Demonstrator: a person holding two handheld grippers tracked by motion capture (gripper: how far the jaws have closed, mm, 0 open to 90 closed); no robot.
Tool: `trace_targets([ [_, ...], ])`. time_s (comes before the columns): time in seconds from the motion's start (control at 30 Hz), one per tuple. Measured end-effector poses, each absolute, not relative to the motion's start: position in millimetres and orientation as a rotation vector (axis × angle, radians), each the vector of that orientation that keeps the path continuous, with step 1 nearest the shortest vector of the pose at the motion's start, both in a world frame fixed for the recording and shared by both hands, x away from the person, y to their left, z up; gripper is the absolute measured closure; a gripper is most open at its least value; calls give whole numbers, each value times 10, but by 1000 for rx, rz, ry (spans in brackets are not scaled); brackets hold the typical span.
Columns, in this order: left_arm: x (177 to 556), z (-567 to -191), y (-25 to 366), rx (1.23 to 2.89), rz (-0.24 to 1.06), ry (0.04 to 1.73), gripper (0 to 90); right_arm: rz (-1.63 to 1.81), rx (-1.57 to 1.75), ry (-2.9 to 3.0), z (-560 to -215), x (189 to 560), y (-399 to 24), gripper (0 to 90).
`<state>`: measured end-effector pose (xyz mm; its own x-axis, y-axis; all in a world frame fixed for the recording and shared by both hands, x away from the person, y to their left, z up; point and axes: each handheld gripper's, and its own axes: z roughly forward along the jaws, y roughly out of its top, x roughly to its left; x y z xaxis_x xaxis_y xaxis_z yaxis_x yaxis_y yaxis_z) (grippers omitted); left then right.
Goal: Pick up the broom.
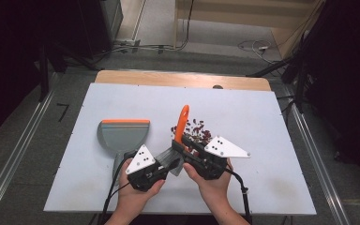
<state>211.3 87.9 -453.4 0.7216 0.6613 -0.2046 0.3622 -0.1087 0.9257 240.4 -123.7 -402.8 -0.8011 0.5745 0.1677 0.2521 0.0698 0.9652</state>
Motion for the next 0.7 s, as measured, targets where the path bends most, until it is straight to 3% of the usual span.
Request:
trace_targets([
  [0.23, 2153, -4502, 1048, 1723, 265, 757, 838, 1877, 718, 2243, -4020, 2579, -1363, 463],
  [0.5, 2165, -4440, 1206, 1701, 184, 635, 838, 1957, 552, 2413, -4129, 2735, -1474, 449],
  [0.7, 2161, -4440, 1218, 1705, 131, 557, 838, 2010, 437, 2495, -4176, 2731, -1433, 487],
])
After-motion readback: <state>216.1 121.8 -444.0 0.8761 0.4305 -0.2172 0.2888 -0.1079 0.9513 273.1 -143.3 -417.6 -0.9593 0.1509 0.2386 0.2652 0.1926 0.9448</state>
